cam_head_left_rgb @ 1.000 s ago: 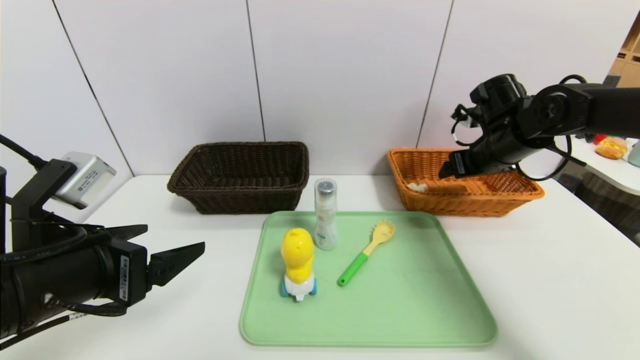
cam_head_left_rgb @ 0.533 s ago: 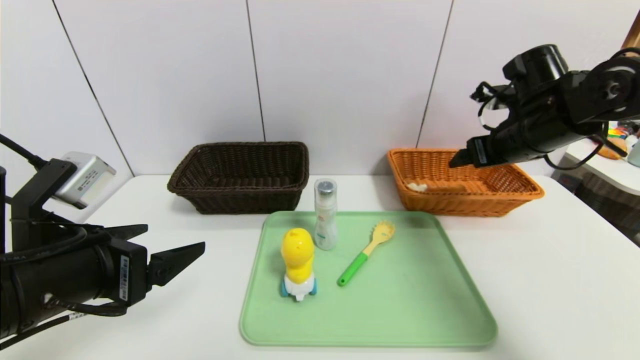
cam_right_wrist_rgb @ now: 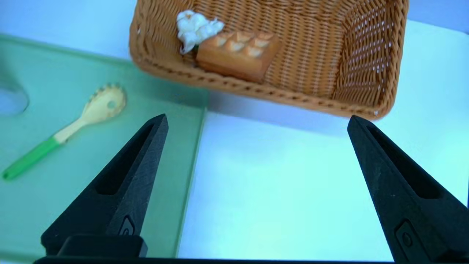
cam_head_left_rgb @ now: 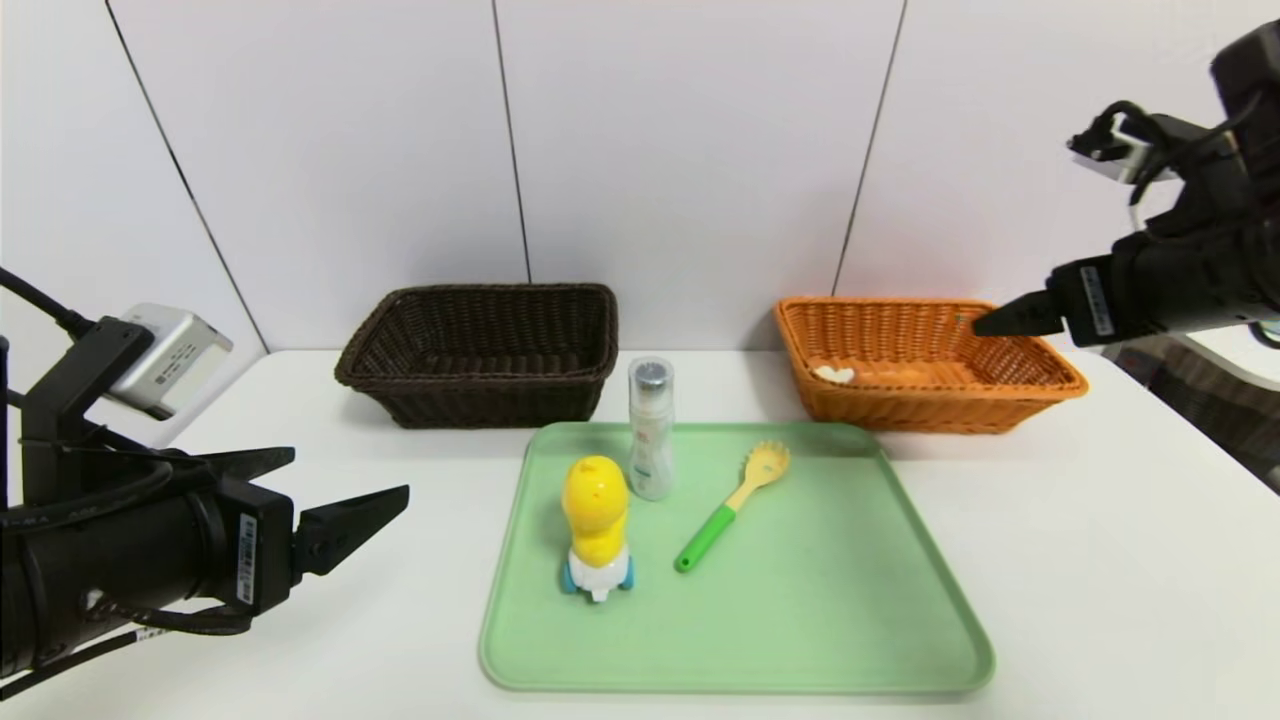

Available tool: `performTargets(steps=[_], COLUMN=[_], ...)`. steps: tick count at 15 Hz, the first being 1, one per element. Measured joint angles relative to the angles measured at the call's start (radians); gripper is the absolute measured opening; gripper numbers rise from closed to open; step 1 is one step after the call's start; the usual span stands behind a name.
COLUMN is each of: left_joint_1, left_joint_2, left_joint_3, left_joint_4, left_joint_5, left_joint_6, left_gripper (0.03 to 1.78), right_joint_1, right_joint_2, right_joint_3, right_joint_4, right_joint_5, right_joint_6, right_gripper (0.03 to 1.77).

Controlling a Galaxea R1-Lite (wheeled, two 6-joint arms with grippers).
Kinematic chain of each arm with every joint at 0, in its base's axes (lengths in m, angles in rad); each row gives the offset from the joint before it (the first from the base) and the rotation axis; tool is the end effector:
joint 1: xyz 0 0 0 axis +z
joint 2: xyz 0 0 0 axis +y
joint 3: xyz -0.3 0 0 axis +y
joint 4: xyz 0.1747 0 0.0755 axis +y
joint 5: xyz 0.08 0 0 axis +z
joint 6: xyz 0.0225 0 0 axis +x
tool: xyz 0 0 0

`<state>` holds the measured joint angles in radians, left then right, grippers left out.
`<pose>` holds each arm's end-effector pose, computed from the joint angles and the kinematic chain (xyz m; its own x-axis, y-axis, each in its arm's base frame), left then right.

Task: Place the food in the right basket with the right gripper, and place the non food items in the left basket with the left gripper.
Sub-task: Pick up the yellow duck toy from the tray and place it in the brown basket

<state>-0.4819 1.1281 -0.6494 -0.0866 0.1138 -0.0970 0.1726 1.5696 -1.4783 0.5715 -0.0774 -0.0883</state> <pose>0.1393 -0.0700 0.2185 0.8662 -0.3249 -0.3797 0.3330 0.9418 -0.0463 0.2577 0.0432 0.2962 0.7875 0.0588 -0.6135 -0.1642 0.9795 -0.1169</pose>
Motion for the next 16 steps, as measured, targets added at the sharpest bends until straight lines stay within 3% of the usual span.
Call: performTargets(steps=[7, 12, 16], left_joint_1=[-0.001, -0.012, -0.049], left_joint_2=[0.0, -0.001, 0.0], left_joint_3=[0.001, 0.008, 0.011], left_joint_4=[0.0, 0.0, 0.0], left_joint_5=[-0.003, -0.001, 0.041], left_joint_6=[0.001, -0.002, -0.012], left_gripper=[1.69, 1.69, 1.69], right_joint_1=[0.044, 0.148, 0.186], right_joint_2=[-0.377, -0.54, -0.58], right_joint_3=[0.383, 0.708, 0.801], right_joint_4=[-0.014, -0.219, -0.279], right_joint_5=[0.052, 0.043, 0.04], right_joint_6=[0.006, 0.006, 0.01], right_gripper=[1.69, 1.69, 1.69])
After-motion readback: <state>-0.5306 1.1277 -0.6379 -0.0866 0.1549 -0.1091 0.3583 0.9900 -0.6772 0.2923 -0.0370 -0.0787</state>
